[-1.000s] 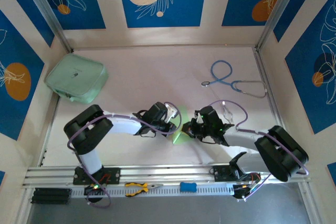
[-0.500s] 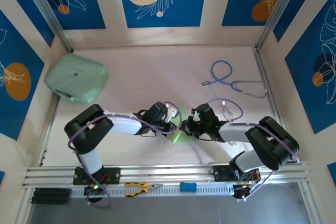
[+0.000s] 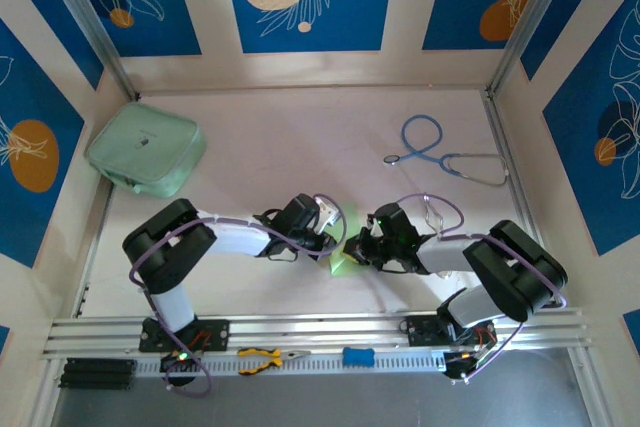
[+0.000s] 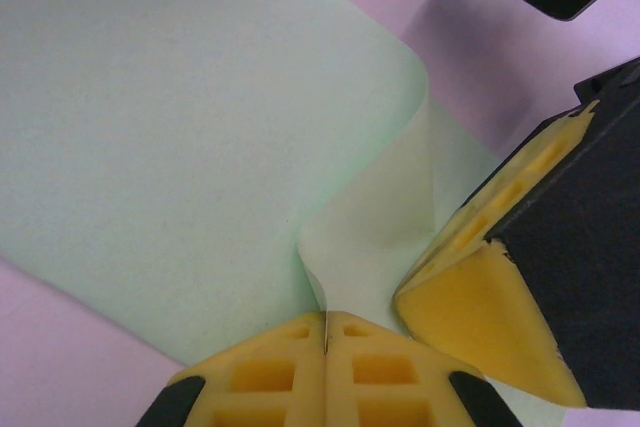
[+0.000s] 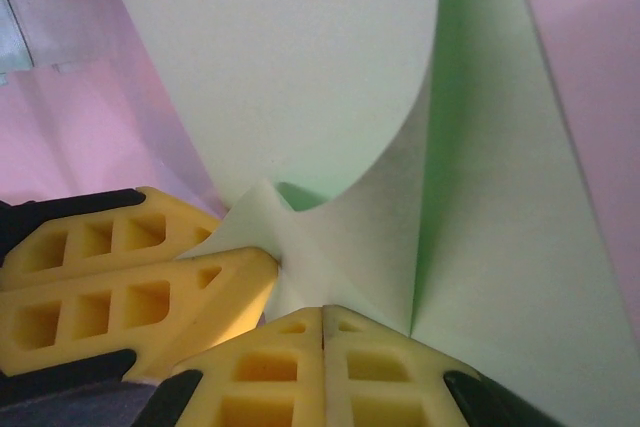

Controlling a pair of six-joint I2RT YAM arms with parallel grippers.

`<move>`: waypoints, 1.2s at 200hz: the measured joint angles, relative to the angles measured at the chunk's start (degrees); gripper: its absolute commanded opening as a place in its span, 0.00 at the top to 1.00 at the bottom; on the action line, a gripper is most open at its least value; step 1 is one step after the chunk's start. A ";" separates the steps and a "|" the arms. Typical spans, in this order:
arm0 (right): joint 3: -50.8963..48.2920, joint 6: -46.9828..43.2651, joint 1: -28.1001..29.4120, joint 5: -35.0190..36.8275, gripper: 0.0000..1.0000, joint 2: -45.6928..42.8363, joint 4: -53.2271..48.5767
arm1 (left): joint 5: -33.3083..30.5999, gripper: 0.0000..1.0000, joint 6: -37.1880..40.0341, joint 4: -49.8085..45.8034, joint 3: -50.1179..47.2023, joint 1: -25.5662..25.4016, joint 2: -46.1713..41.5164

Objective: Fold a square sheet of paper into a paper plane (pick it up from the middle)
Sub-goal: Fold the triangle a second time at the center of the table.

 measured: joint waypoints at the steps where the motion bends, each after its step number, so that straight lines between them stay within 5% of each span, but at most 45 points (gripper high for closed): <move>1: 0.00 0.00 0.00 0.00 1.00 0.00 0.00 | 0.00 0.99 0.00 0.00 0.02 0.00 0.00; 68: 1.14 -0.76 -2.43 -0.02 1.00 -5.27 -4.42 | 0.39 0.99 0.11 -0.90 0.57 0.00 0.22; 240: 6.88 -4.44 -5.79 -0.02 1.00 -2.49 -10.86 | 0.42 0.99 0.17 -2.54 1.42 0.00 0.37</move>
